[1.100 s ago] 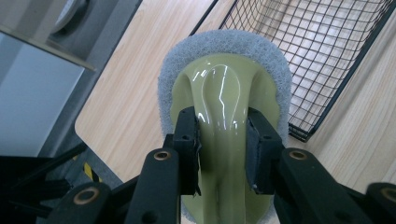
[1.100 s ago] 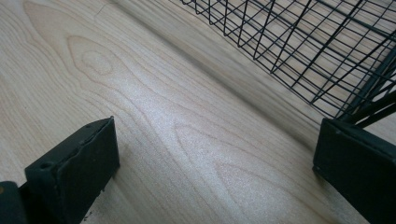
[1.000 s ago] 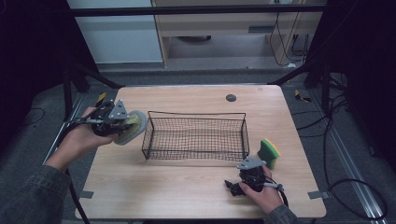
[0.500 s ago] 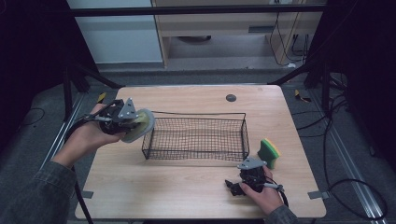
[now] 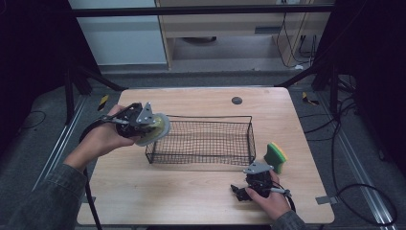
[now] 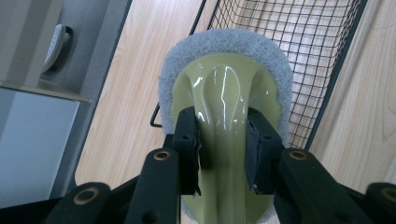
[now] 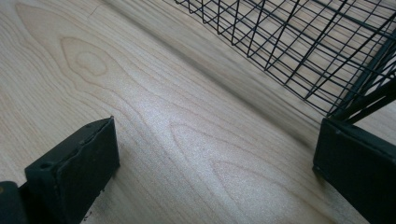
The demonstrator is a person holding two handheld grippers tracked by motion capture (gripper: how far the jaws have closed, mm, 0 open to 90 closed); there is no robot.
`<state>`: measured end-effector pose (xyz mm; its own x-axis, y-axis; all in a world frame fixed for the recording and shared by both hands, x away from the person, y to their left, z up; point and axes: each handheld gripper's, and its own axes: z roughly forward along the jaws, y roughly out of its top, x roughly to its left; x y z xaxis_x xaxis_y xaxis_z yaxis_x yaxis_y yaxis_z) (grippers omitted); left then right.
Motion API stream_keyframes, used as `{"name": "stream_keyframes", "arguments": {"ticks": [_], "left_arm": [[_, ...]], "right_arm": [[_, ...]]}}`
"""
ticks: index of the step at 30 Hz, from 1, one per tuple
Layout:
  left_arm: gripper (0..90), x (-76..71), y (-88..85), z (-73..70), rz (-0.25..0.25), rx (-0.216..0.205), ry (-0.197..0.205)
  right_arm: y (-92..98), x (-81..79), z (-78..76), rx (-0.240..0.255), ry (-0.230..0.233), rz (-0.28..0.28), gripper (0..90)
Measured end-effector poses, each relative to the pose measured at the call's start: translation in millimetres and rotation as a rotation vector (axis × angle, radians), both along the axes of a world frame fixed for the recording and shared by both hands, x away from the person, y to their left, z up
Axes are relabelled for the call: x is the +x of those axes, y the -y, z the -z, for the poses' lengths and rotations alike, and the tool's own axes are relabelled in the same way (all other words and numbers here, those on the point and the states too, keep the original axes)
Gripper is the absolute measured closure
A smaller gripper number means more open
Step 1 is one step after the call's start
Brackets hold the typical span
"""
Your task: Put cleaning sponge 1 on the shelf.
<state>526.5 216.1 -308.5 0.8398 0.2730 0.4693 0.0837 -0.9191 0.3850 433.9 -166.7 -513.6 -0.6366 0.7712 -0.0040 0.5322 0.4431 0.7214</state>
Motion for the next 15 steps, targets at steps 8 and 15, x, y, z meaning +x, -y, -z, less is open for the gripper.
{"name": "stream_keyframes", "arguments": {"ticks": [8,15], "left_arm": [[69.0,8.7,5.5,1.8,0.021,-0.008,0.007],[69.0,9.5,13.8,2.4,0.043,0.026,0.012]], "right_arm": [[0.0,0.0,0.0,0.0,0.0,0.0,0.5],[0.1,0.0,-0.1,-0.002,0.0,-0.001,0.5]]}}
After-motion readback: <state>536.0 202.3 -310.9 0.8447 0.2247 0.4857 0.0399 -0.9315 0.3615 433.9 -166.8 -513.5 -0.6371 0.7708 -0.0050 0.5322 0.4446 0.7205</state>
